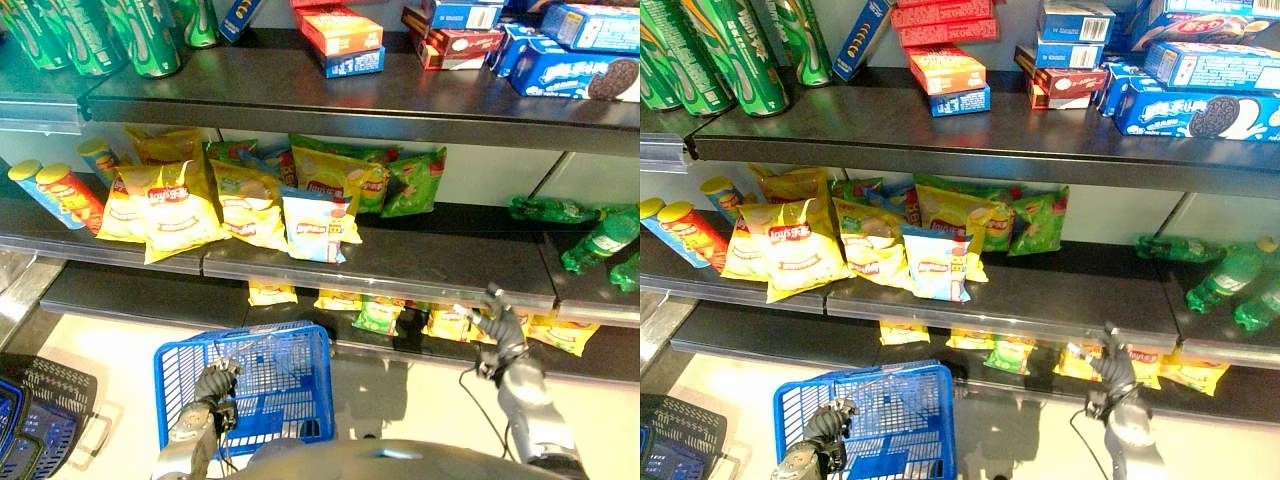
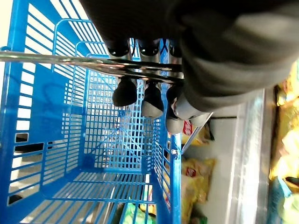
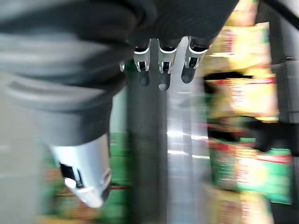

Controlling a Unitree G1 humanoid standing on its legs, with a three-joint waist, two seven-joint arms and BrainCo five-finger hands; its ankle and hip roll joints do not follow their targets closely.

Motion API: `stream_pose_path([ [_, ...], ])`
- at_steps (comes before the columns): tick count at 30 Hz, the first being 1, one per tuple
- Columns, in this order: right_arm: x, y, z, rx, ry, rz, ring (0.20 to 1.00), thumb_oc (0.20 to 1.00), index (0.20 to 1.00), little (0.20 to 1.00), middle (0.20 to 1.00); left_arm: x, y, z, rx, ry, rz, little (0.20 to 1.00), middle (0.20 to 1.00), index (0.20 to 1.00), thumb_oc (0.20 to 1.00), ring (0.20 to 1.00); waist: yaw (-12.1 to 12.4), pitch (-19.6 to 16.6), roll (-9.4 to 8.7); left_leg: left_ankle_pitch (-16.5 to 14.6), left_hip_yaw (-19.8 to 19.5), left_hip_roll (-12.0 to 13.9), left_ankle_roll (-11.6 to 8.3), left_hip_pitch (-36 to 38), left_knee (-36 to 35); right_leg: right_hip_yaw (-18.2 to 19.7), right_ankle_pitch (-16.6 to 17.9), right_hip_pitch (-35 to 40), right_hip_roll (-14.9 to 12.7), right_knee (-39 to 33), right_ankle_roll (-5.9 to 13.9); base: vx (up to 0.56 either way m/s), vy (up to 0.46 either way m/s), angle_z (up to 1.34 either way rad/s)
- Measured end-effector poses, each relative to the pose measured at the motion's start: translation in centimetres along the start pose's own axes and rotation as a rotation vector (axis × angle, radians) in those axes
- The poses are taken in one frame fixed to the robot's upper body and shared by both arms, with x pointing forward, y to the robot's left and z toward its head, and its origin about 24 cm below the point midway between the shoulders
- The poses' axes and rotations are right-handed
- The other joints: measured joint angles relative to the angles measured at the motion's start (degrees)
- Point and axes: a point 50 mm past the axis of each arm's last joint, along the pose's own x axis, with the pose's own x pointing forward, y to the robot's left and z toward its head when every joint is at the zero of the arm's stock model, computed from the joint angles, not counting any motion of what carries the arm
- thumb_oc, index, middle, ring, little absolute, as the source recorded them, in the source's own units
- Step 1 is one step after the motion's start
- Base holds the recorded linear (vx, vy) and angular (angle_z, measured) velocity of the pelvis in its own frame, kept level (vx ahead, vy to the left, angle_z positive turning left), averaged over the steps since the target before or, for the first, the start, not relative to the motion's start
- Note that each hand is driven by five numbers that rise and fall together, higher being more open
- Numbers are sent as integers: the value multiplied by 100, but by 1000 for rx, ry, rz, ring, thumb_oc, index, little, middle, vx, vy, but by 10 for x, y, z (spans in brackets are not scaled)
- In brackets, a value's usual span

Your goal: Pick up the snacks into the basket

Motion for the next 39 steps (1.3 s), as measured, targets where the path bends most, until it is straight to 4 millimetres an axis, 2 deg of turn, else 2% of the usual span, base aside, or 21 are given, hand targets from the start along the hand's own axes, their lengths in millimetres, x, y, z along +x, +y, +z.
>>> stream_pose_path([
  [1,2,-1,9,6,-42,3,1000,1000,1000,1000,1000,-1,1,-2,-2,5,4,200,200,200,200,200,8,-24,-40,-12,35,8,2,12,1,10,0,-1,0,1,0,4,11,-13],
  [6,9,-1,19,-12,-78,21,1000,1000,1000,1000,1000,-2,3,-5,-1,13,12,200,200,200,200,200,36,-58,-102,-41,142,28,6,28,-7,5,1,-21,-14,0,7,2,9,-11],
  [11,22,23,39,-4,-146,90,1000,1000,1000,1000,1000,-5,3,-1,-9,-12,8,200,200,200,200,200,38,-58,-103,-56,209,55,-4,41,-24,-33,22,-18,-12,1,28,-6,-2,-9],
  [13,31,40,44,-12,-157,143,1000,1000,1000,1000,1000,-7,2,4,-15,-38,5,200,200,200,200,200,90,-54,-108,-55,180,53,-4,39,-20,-74,29,4,-11,6,20,-6,-7,6],
  [16,43,59,39,-47,-108,201,1000,1000,1000,1000,1000,-9,-1,14,-18,-81,-6,200,200,200,200,200,238,-53,-121,-49,94,46,-2,41,1,-181,43,33,-12,24,12,-25,-17,17],
  [17,50,65,30,-70,-53,204,1000,1000,1000,1000,1000,-10,-2,18,-16,-100,-13,200,200,200,200,200,355,-40,-131,-39,12,34,-2,35,-2,-247,35,64,-15,27,22,-42,-25,25],
  [20,63,68,11,-112,75,183,1000,1000,1000,1000,1000,-11,-5,28,-10,-141,-33,200,200,200,200,200,552,33,-155,6,-151,11,-13,13,-4,-392,21,112,-20,28,33,-88,-35,30],
  [22,66,68,8,-132,102,177,1000,1000,1000,1000,1000,-12,-5,34,5,-167,-51,200,200,200,200,200,682,121,-149,30,-279,-7,-24,-40,-1,-526,15,113,-21,31,33,-121,-22,40],
  [24,77,74,6,-144,156,175,1000,1000,1000,1000,1000,-13,-4,44,53,-199,-76,200,200,200,200,200,810,234,-141,109,-495,-27,-42,-177,-3,-744,17,63,-25,30,31,-58,-14,55],
  [25,80,75,7,-138,168,171,1000,1000,1000,1000,1000,-13,-6,48,68,-218,-92,200,200,200,200,200,969,323,-123,140,-612,-47,-67,-253,-15,-864,23,59,-27,29,22,-36,-11,44],
  [26,81,76,5,-129,183,162,1000,1000,1000,1000,1000,-13,-6,50,72,-224,-97,200,200,200,200,200,934,342,-129,138,-673,-59,-71,-239,-13,-940,22,47,-33,28,22,-45,-9,53],
  [28,84,79,3,-106,213,149,1000,1000,1000,1000,1000,-14,-7,56,73,-244,-113,200,200,200,200,200,1060,431,-110,190,-873,-112,-77,-317,-15,-1129,6,43,-53,27,7,-51,-10,45],
  [33,88,86,9,-65,219,143,1000,1000,1000,1000,1000,-13,-10,66,106,-270,-139,200,200,200,200,200,1127,621,-93,321,-1107,-196,-54,-474,7,-1468,-20,-5,-105,30,21,-64,10,38],
  [34,89,88,10,-63,217,138,1000,1000,1000,1000,1000,-13,-9,67,109,-273,-140,200,200,200,200,200,1240,641,-82,335,-1134,-208,-47,-530,6,-1481,-21,-11,-107,32,23,-58,14,38],
  [39,102,89,29,-48,189,109,1000,1000,1000,1000,1000,-13,-14,77,140,-305,-167,200,200,200,200,200,1296,776,-79,377,-1324,-252,-65,-584,7,-1639,-30,-48,-119,31,36,-17,17,18],
])
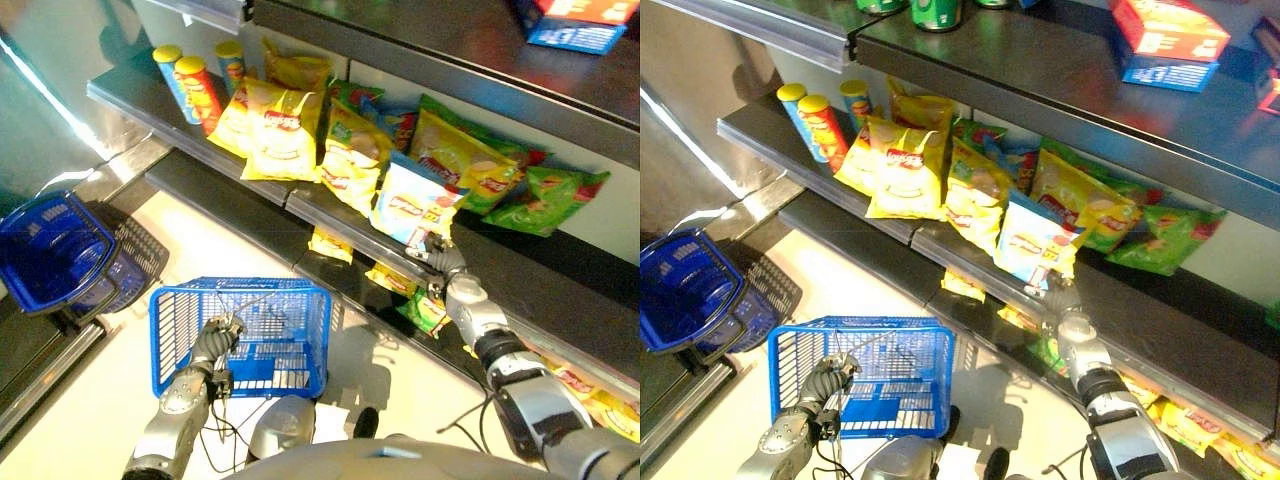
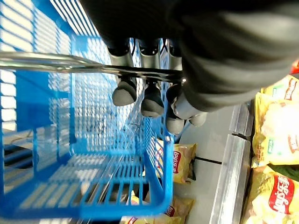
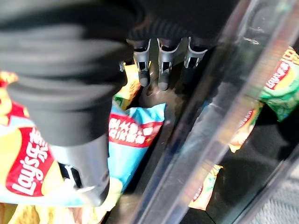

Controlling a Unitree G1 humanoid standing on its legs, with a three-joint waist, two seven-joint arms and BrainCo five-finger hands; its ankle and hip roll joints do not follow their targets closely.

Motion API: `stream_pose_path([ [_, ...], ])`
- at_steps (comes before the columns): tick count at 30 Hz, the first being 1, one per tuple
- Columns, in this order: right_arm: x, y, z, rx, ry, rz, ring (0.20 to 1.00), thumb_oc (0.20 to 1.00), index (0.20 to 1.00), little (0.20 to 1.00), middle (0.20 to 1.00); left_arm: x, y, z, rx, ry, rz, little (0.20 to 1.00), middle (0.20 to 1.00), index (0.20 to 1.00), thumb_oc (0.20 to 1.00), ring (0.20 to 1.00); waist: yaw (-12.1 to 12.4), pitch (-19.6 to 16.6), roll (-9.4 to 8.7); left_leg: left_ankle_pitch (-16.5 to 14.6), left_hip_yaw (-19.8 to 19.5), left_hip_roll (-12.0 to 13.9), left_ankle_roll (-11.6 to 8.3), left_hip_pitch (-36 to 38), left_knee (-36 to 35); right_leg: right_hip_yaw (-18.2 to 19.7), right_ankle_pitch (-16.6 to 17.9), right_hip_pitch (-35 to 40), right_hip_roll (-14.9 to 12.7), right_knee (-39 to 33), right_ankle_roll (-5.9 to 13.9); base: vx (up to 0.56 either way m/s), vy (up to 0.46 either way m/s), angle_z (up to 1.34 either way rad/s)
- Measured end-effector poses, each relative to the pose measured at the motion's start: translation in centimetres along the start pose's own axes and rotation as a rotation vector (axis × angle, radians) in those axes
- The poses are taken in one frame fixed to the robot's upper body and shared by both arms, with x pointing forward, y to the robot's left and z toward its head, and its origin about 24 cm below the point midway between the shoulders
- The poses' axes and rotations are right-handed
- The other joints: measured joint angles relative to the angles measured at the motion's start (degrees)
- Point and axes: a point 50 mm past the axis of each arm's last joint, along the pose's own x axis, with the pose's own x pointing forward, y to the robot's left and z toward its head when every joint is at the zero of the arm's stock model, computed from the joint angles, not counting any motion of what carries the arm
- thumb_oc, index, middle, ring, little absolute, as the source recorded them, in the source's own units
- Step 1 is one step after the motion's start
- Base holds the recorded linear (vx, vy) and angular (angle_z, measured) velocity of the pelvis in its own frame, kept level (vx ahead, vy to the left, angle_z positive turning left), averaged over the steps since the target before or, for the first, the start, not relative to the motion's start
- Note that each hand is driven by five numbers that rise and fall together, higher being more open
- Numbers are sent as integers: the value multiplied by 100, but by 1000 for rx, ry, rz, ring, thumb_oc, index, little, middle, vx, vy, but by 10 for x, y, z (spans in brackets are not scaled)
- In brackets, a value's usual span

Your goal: Pick up the snacks into the basket

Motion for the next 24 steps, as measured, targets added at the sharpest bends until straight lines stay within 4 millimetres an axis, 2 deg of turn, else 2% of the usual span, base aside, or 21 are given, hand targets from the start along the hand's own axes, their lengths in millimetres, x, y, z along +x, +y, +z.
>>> stream_pose_path([
  [3,4,1,9,13,-4,-9,1000,1000,1000,1000,1000,0,0,2,-2,-6,-6,200,200,200,200,200,24,38,3,18,-58,-28,10,-32,1,-111,-13,-4,-20,-1,20,-23,20,12],
  [12,12,6,38,53,-45,-18,1000,1000,1000,1000,1000,1,-4,6,-2,-16,-43,200,200,200,200,200,16,135,30,25,-78,-47,12,-104,2,-131,-25,-69,-35,-1,38,-2,1,1],
  [19,15,6,45,68,-41,-30,1000,1000,1000,1000,1000,3,-13,17,-6,-58,-81,200,200,200,200,200,126,154,37,25,-79,-44,11,-153,2,-132,-25,-118,-33,-1,39,0,0,0],
  [24,18,7,60,70,-57,-41,1000,1000,1000,1000,1000,5,-16,21,3,-70,-97,200,200,200,200,200,136,199,102,33,-97,-57,21,-212,2,-160,-27,-171,-40,-2,42,0,0,0],
])
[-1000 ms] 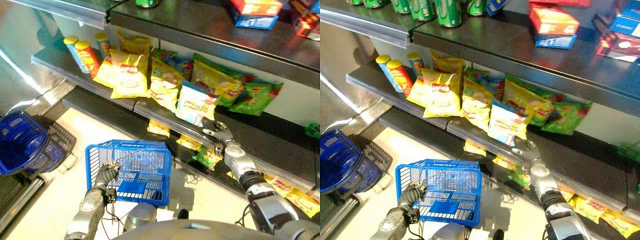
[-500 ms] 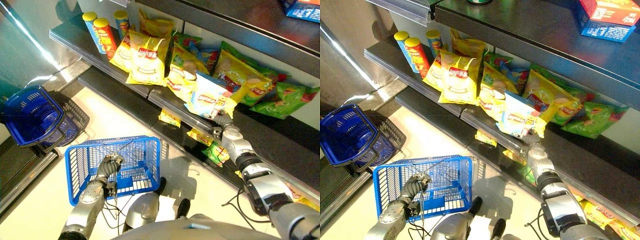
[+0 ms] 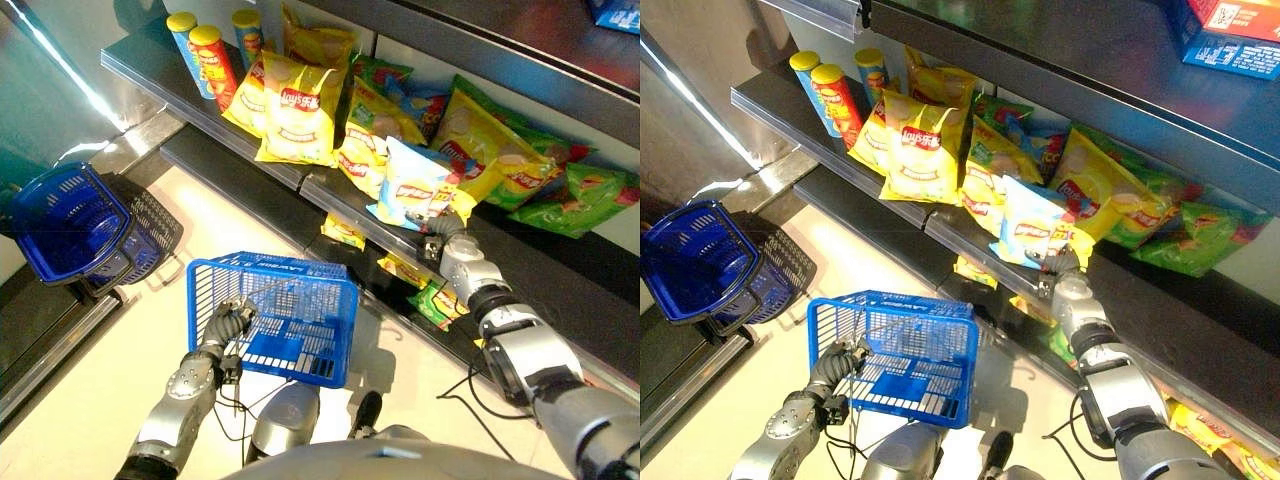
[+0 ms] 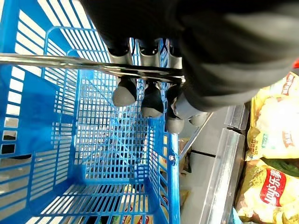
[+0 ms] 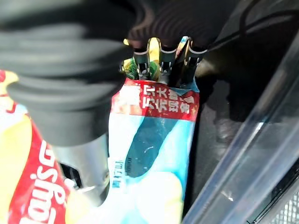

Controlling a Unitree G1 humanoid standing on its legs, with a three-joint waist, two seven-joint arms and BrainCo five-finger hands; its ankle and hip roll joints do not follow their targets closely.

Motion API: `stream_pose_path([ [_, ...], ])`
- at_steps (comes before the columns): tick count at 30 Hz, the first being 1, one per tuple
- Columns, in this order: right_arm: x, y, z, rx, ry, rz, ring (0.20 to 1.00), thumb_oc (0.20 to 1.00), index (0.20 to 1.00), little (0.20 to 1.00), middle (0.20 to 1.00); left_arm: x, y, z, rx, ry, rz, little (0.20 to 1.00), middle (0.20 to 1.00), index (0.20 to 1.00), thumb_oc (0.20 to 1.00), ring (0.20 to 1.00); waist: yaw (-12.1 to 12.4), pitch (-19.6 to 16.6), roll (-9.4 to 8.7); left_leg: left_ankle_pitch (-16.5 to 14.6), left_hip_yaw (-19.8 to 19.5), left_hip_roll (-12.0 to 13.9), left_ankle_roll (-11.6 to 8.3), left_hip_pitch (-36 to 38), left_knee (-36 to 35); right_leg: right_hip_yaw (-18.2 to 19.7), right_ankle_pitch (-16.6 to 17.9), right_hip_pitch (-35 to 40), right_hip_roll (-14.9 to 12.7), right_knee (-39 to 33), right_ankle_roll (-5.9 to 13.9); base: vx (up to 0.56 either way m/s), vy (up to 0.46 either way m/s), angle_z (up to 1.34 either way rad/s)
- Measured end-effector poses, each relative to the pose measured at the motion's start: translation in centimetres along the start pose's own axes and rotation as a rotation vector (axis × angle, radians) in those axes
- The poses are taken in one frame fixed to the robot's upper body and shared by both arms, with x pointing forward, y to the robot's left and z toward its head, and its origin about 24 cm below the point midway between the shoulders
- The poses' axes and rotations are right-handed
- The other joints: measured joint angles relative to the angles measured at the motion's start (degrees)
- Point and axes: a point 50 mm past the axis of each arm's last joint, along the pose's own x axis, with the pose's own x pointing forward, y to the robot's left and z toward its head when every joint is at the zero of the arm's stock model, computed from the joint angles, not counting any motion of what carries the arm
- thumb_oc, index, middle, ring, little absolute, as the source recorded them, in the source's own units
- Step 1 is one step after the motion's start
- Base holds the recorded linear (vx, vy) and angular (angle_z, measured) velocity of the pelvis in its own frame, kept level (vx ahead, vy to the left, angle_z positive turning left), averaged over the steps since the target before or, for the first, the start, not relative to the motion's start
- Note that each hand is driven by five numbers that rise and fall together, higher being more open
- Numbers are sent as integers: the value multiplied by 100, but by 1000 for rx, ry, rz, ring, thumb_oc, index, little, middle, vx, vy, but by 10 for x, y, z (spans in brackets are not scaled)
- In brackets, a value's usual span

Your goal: Pick up the snacks into the basket

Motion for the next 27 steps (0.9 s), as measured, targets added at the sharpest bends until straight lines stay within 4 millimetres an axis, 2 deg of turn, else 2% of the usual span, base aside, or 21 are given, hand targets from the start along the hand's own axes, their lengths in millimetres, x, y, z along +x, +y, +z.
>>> stream_pose_path([
  [3,1,1,5,6,-9,-5,1000,1000,1000,1000,1000,0,0,1,-17,-1,-4,200,200,200,200,200,3,10,16,2,-13,1,2,-52,0,-9,-1,-45,4,0,0,0,0,0],
  [4,1,1,6,7,-11,-6,730,730,730,730,730,0,0,1,-17,0,-3,200,200,200,200,200,3,10,16,2,-14,1,2,-65,0,-10,-1,-60,4,0,0,0,0,0],
  [5,2,0,8,5,-9,-11,200,200,200,200,200,0,0,0,-21,1,-4,200,200,200,200,200,4,12,19,4,-14,1,1,-83,0,-11,-1,-77,3,0,0,0,0,0],
  [10,5,-4,13,-1,-1,-29,200,200,200,200,200,-1,1,0,-11,6,-13,200,200,200,200,200,13,18,30,3,-28,-6,0,-97,0,-21,-6,-86,-1,-1,8,7,0,0],
  [14,5,-4,12,-3,1,-25,200,200,200,200,200,-1,1,0,-11,7,-12,200,200,200,200,200,15,63,110,6,-37,-9,4,-98,1,-29,-6,-85,-2,0,8,0,0,0],
  [21,1,7,17,-10,-54,27,200,200,200,200,200,0,2,1,-11,3,1,200,200,200,200,200,5,73,100,7,64,9,8,-81,1,62,-1,-109,-5,0,8,7,9,-6],
  [25,-14,21,15,9,-142,115,200,200,200,200,200,1,1,2,-21,1,20,200,200,200,200,200,-34,119,21,-5,245,43,4,-61,2,251,23,-159,-3,2,-3,25,11,-24],
  [26,-30,21,12,36,-215,166,200,200,200,200,200,0,1,1,-51,-4,42,200,200,200,200,200,-122,145,-26,-23,338,52,38,-53,2,347,25,-198,-5,4,-3,30,13,-29],
  [27,-36,22,10,45,-237,185,200,200,200,200,200,0,2,1,-65,-4,55,200,200,200,200,200,-135,152,-39,-31,388,56,50,-43,2,387,30,-190,-8,4,1,61,17,-42],
])
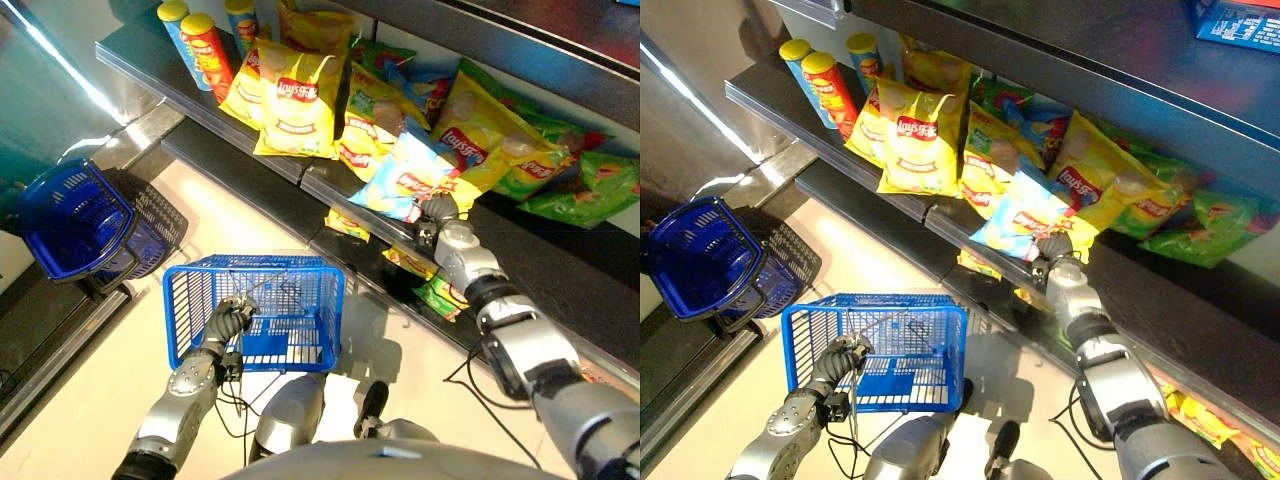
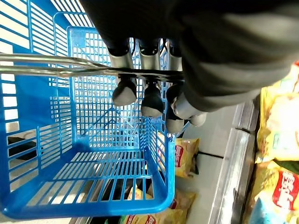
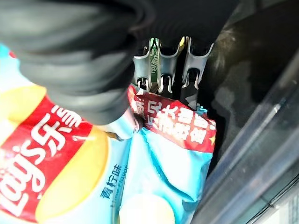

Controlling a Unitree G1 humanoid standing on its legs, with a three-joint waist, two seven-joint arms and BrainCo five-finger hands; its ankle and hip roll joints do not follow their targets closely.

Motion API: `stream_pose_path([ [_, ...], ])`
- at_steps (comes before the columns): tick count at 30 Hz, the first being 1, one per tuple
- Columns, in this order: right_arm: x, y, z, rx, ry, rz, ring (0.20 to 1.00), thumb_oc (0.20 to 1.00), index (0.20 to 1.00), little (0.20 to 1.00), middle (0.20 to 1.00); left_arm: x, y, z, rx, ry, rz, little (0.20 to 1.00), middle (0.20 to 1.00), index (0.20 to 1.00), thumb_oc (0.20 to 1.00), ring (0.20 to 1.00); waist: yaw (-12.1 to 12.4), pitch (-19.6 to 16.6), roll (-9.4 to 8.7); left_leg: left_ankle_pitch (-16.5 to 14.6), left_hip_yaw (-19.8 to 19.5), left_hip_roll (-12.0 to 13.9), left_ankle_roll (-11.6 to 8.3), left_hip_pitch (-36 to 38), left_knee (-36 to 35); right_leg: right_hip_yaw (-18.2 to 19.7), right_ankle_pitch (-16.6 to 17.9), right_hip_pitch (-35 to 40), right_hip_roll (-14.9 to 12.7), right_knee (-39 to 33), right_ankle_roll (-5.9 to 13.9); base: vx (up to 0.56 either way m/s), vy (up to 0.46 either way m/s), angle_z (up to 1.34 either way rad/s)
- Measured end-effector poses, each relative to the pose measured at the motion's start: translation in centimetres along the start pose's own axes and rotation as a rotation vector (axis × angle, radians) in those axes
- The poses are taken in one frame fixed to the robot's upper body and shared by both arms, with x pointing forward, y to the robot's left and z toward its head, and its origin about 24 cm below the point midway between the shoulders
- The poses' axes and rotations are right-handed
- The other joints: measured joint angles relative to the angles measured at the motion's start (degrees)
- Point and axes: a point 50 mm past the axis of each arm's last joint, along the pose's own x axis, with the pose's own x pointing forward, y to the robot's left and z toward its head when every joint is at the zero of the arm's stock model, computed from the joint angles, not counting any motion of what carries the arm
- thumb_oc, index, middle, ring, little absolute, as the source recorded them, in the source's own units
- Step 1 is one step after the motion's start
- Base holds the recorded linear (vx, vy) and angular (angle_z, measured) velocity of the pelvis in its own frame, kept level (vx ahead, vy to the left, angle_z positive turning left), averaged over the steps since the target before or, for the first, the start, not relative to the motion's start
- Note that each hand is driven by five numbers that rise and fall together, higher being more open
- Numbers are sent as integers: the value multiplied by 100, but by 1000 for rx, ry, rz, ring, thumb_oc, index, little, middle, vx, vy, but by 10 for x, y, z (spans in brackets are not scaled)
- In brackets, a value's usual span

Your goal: Pick up the snacks into the basket

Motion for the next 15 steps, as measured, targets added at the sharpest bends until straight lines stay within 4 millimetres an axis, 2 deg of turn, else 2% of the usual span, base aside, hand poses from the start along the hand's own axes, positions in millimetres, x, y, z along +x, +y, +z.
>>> stream_pose_path([
  [2,-18,-7,-11,1,-13,14,200,200,200,200,200,1,3,2,-13,-9,25,200,200,200,200,200,-245,39,-82,-34,152,17,10,90,1,148,17,46,-10,0,9,63,15,-39],
  [3,-32,-20,-17,9,-26,-12,200,200,200,200,200,2,6,5,-39,-24,49,200,200,200,200,200,-313,53,-107,-61,185,20,20,154,-2,205,20,95,-17,0,16,39,11,-25],
  [7,-58,-56,-29,-6,-22,-97,200,200,200,200,200,6,9,14,-58,-55,73,200,200,200,200,200,-652,23,-192,-125,370,63,20,268,-4,409,41,159,-2,-2,12,54,19,-31],
  [8,-70,-66,-36,-17,-12,-110,200,200,200,200,200,7,8,17,-61,-68,73,200,200,200,200,200,-742,14,-200,-148,445,84,22,321,-4,477,43,169,5,-1,9,44,17,-24],
  [10,-85,-73,-41,-32,-14,-101,200,200,200,200,200,7,11,18,-72,-75,87,200,200,200,200,200,-810,-20,-211,-178,508,100,26,396,-4,544,43,226,15,-2,8,35,7,-24],
  [12,-95,-77,-54,-57,34,-90,200,200,200,200,200,9,11,22,-81,-90,90,200,200,200,200,200,-993,-37,-237,-197,623,126,19,456,-3,634,48,242,23,-2,3,42,-1,-22],
  [15,-106,-81,-68,-113,93,-68,200,200,200,200,200,12,7,26,-91,-104,77,200,200,200,200,200,-1041,-65,-234,-222,656,152,12,507,-3,762,68,250,40,-3,-18,19,-7,-23],
])
